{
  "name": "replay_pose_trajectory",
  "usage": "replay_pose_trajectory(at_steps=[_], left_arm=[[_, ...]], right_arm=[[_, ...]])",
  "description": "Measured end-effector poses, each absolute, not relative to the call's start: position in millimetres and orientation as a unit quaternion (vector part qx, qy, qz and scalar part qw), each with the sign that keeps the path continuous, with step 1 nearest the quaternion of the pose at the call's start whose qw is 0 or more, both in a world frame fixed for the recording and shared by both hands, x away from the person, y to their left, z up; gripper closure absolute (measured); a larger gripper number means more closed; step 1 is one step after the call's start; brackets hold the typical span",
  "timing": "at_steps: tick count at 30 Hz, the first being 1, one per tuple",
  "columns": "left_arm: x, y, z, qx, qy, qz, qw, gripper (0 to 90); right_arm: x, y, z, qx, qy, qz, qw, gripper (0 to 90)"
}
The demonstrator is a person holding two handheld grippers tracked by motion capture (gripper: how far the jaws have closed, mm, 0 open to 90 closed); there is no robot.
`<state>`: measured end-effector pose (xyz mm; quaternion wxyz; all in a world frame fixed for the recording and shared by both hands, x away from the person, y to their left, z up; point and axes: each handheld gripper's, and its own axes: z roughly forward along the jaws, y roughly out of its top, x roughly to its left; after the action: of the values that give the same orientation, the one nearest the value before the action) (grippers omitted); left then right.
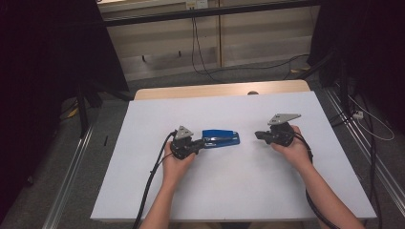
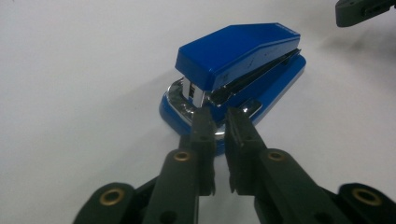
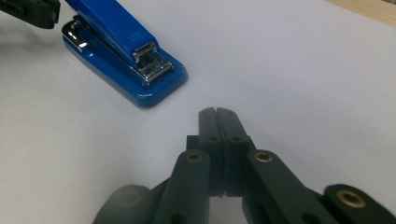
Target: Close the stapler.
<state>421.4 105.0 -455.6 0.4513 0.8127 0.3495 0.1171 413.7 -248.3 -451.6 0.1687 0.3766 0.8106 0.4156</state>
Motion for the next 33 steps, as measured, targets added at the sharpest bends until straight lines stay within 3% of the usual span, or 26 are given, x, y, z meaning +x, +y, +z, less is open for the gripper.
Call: replay_pose_trajectory(at_steps=[9, 16, 23, 33], left_arm=[[417.7, 112.9, -444.3, 0.806, 0.36, 0.108, 0.457, 52.6], [412.0, 117.2, -437.1, 0.809, 0.354, 0.111, 0.455, 34.1], [406.7, 127.3, -431.3, 0.806, 0.359, 0.108, 0.458, 26.3], [394.9, 148.8, -423.4, 0.803, 0.364, 0.118, 0.458, 18.3]], right_arm=[[403.9, -247.0, -447.1, 0.381, 0.798, 0.435, 0.168, 63.9], [389.9, -247.1, -442.7, 0.38, 0.797, 0.439, 0.166, 50.9], [374.2, -246.3, -439.1, 0.391, 0.787, 0.448, 0.165, 35.5], [353.9, -251.0, -438.5, 0.399, 0.783, 0.449, 0.163, 25.2]])
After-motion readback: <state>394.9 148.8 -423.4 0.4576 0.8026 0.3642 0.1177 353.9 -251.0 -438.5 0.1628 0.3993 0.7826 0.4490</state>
